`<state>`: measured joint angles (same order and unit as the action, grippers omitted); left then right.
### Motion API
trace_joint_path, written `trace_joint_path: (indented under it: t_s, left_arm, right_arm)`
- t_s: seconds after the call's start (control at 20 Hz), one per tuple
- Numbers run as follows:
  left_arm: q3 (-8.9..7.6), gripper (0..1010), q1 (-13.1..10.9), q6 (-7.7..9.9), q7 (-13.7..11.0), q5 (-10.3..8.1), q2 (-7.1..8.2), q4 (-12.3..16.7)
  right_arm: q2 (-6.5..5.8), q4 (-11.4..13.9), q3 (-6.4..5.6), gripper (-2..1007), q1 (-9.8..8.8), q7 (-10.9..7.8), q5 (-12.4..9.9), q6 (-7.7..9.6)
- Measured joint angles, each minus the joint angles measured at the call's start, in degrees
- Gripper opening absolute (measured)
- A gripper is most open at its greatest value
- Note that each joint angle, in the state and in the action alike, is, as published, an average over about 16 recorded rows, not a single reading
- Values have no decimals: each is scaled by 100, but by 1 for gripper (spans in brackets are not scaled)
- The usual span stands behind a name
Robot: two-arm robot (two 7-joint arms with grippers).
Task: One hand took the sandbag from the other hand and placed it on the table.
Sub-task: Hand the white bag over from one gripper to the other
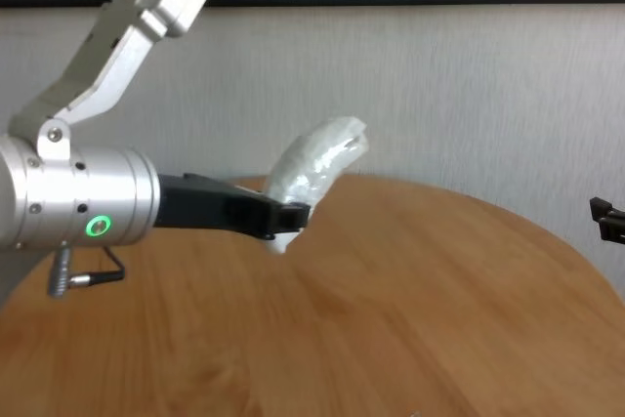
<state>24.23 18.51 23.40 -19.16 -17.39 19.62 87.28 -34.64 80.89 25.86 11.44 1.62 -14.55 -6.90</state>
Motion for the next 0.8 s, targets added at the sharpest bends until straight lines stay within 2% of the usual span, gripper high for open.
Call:
trace_joint_path:
  t_s: [0.35,0.8]
  left_arm:
    - [158,390,153,-23,-224,-35,-15,94]
    - [309,390,260,46,-300,-102,-14,250]
  right_arm:
    - [0,0,0,1001,0,0,0,0]
    - [0,0,0,1001,0,0,0,0]
